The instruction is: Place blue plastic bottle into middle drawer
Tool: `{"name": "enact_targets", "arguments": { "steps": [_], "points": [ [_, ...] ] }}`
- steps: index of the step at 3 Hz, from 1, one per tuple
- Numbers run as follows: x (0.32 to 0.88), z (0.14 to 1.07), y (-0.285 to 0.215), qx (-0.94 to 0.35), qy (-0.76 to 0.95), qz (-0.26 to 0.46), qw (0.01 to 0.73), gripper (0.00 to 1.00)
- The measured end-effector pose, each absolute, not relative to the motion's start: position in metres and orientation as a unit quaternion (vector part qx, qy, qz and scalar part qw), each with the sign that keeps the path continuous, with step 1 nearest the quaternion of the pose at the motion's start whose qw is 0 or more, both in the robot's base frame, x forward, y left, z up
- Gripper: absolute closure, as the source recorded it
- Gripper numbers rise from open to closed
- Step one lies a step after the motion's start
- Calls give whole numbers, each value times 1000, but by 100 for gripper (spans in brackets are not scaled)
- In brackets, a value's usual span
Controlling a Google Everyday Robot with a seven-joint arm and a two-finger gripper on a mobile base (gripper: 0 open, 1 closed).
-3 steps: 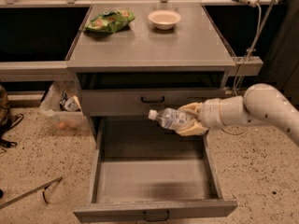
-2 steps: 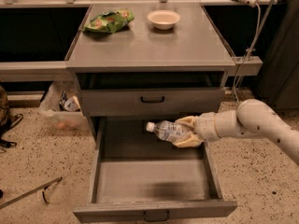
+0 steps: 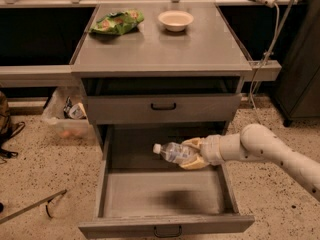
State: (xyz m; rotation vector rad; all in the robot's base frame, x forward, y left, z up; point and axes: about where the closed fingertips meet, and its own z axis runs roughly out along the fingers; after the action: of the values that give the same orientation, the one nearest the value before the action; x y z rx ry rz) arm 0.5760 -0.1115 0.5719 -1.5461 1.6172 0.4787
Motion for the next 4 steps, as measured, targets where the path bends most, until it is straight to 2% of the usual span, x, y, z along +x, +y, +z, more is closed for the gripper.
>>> {"name": "enact_targets", "arguments": {
  "steps": [1, 2, 4],
  "points": [
    [590, 505, -114, -610, 664, 163, 399, 100],
    [607, 432, -119, -601, 686, 170, 373, 100],
    [603, 403, -119, -591, 700, 190, 354, 100]
  ]
}}
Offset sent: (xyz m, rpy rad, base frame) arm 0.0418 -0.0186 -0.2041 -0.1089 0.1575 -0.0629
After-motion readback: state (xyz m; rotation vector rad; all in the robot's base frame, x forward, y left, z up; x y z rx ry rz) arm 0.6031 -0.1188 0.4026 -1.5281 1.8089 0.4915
